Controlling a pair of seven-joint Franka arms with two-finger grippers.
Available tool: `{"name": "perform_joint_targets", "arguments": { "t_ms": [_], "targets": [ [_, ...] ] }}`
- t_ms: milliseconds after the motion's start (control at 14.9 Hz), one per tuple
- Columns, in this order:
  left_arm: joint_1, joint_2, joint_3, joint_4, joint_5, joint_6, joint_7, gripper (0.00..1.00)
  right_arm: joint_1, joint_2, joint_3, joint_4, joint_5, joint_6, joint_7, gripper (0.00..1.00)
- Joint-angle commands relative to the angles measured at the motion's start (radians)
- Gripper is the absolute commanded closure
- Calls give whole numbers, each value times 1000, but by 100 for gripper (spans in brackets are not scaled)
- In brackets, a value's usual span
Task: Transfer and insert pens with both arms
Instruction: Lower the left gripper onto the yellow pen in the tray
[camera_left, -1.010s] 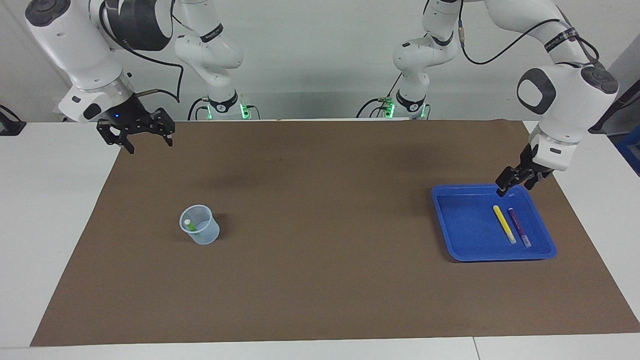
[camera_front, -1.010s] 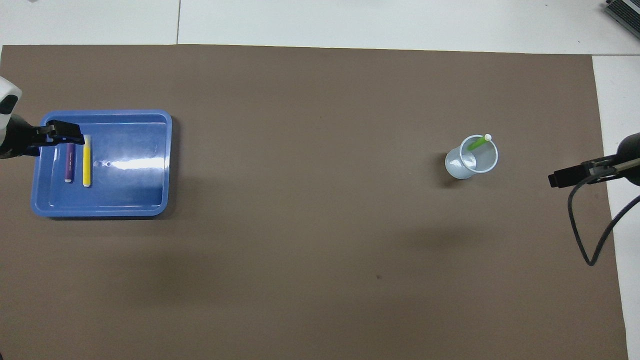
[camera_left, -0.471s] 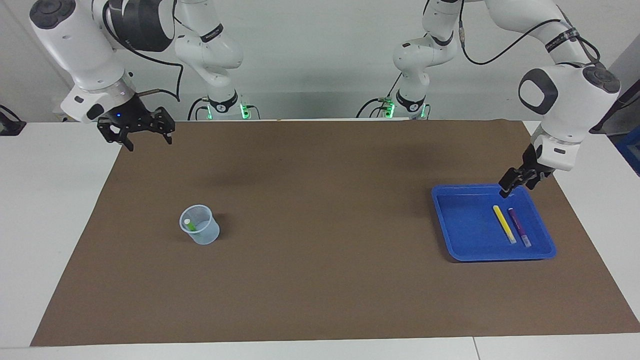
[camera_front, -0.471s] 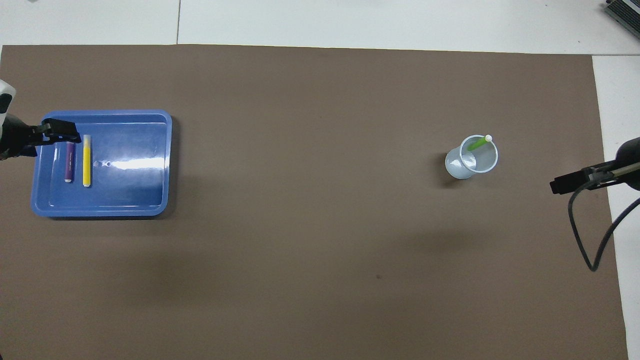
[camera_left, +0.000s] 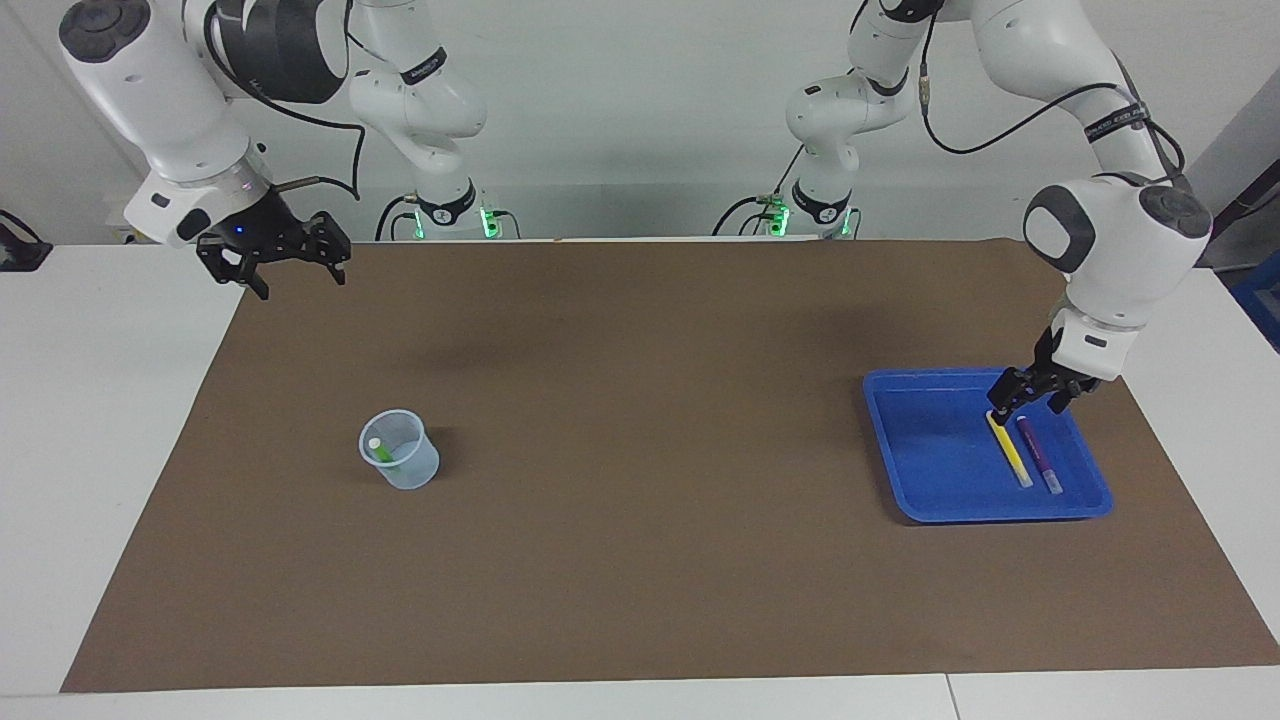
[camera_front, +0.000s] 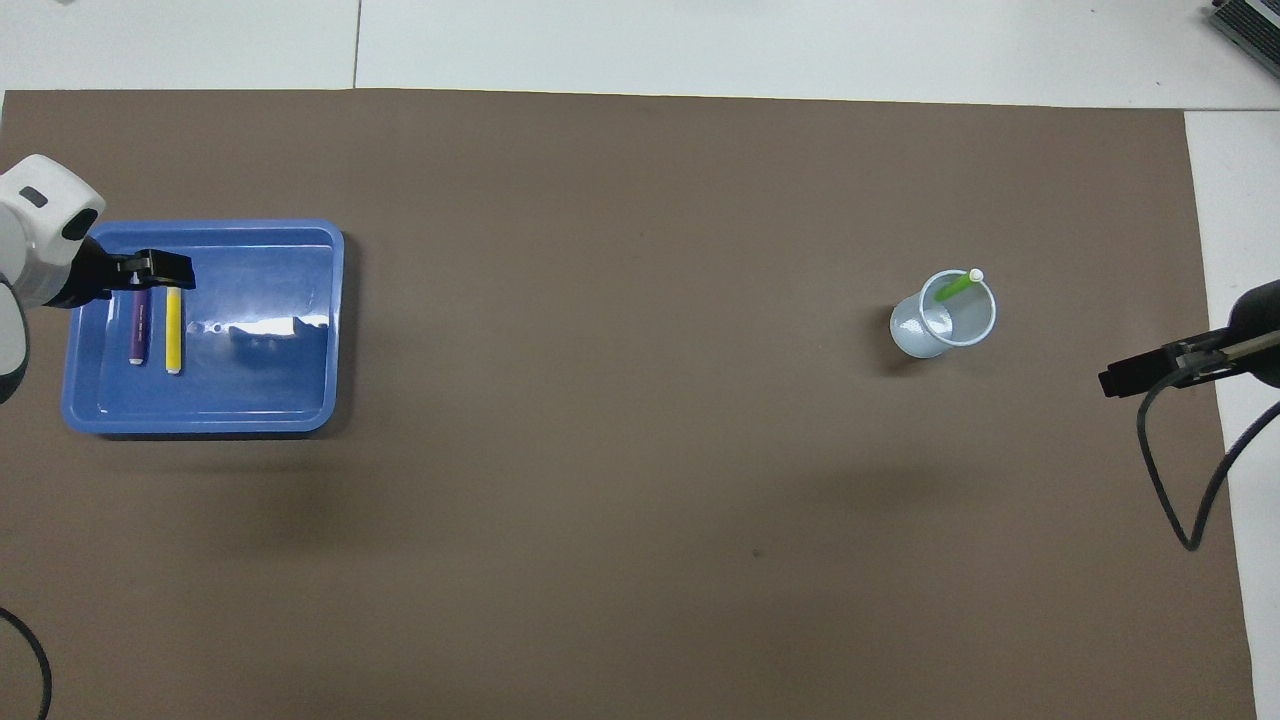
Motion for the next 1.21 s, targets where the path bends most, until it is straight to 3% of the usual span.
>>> {"name": "perform_joint_targets", "arguments": {
  "t_ms": [0, 135, 538, 1144],
  "targets": [
    [20, 72, -8, 29, 42, 47, 36, 0, 4, -21, 3, -19, -28, 2, -18, 0],
    [38, 97, -6, 15, 43, 119, 36, 0, 6, -22, 3, -19, -29, 2, -20, 0],
    [52, 135, -8, 4, 43, 168, 33, 0, 4, -27, 3, -35, -37, 5, -24, 0],
    [37, 134, -6, -45, 43, 205, 16, 2, 3, -33, 5, -38, -37, 1, -38, 0]
  ]
}}
